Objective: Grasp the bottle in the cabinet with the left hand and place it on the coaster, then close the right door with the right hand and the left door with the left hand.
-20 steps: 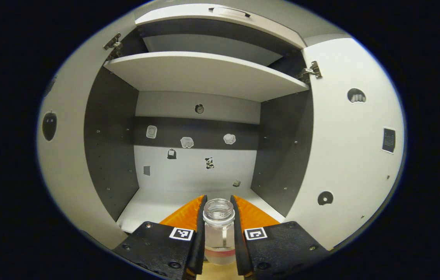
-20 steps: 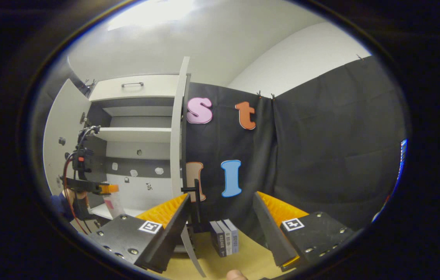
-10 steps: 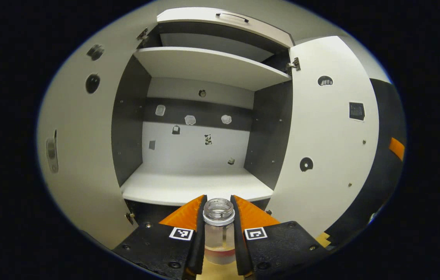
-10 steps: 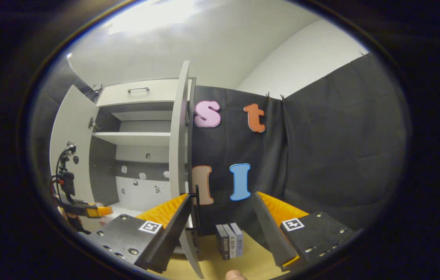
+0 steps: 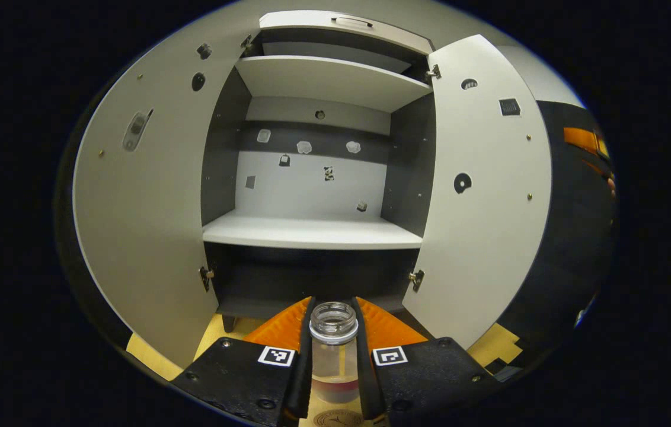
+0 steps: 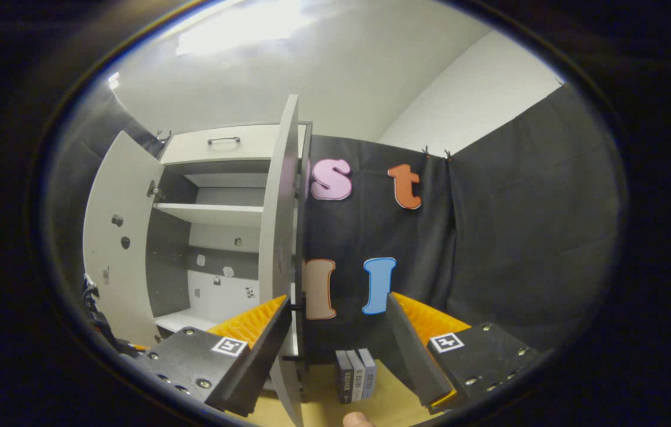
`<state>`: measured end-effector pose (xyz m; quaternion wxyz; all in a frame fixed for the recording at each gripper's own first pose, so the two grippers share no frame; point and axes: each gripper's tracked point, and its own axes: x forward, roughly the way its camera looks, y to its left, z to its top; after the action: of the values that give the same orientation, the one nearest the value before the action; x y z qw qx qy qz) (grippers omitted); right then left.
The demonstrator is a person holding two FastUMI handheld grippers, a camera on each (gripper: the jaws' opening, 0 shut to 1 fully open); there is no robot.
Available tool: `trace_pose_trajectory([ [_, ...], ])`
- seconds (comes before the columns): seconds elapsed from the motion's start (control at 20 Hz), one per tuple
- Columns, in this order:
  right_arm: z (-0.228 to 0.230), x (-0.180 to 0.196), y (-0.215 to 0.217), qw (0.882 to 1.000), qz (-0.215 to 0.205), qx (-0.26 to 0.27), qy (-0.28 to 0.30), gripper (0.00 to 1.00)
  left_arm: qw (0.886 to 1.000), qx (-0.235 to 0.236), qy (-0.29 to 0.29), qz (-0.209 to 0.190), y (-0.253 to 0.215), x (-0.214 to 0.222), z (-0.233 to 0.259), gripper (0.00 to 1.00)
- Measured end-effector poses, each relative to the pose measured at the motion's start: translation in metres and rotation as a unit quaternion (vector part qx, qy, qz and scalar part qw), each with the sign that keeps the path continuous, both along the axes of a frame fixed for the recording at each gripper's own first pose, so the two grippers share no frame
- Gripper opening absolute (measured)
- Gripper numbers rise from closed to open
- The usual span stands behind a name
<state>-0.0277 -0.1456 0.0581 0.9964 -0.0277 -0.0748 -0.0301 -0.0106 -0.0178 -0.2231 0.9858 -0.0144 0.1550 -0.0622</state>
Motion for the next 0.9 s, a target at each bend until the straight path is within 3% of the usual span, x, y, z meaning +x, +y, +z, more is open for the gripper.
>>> trace_pose_trajectory([
  [0.05,0.002,0.001,0.000,1.000,0.002,-0.001,-0.003,0.93,1.000,0.000,0.005,0.004,0.001,-0.006,-0.009,0.34],
  [0.35,0.008,0.011,-0.002,1.000,0.013,-0.010,-0.015,0.96,0.999,0.031,0.024,0.002,-0.003,-0.036,-0.060,0.34],
  [0.4,0.010,0.012,-0.002,1.000,0.014,-0.013,-0.018,0.93,0.999,0.028,0.017,0.000,-0.006,-0.037,-0.064,0.38],
  [0.55,0.012,0.015,-0.002,0.999,0.017,-0.017,-0.025,0.96,1.000,0.022,0.013,-0.003,-0.015,-0.041,-0.083,0.36],
  [0.65,0.014,0.018,-0.003,0.999,0.017,-0.020,-0.028,0.93,0.999,0.029,0.026,0.001,-0.015,-0.046,-0.100,0.36],
  [0.9,0.014,0.020,-0.003,0.999,0.018,-0.022,-0.032,0.96,0.998,0.028,0.053,0.018,-0.010,-0.059,-0.136,0.38],
])
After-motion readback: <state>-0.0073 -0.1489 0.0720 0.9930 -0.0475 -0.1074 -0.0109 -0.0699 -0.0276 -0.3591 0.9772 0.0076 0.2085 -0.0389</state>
